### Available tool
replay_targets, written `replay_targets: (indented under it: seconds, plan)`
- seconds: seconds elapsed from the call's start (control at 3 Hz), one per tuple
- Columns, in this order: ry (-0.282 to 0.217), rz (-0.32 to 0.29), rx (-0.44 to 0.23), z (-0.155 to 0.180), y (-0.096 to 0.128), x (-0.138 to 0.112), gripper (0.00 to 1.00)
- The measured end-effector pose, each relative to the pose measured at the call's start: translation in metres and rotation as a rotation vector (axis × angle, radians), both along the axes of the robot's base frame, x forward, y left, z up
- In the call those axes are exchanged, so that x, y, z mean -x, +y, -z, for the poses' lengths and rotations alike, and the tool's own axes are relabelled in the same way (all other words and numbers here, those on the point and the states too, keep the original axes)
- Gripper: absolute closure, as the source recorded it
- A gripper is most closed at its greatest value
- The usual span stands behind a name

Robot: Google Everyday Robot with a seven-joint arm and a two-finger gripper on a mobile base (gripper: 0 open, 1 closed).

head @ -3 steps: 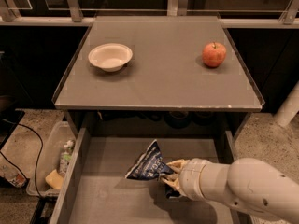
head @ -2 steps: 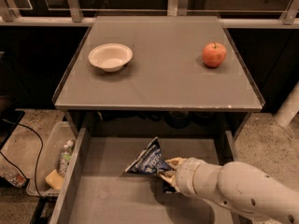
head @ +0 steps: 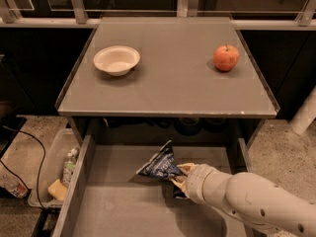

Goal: Place blue chip bag into top drawer

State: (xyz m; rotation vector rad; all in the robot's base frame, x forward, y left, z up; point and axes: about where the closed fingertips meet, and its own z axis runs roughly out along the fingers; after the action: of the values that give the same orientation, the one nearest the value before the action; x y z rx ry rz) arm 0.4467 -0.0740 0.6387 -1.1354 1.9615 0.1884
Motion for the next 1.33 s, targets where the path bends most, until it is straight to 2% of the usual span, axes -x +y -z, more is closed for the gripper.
replay_targets:
  seconds: [1.0, 1.33]
  plan:
    - [0.000, 0.000, 0.000, 0.0000, 0.0000, 0.0000, 0.13]
    - [0.000, 0.000, 0.000, 0.0000, 0.0001, 0.0000, 0.00]
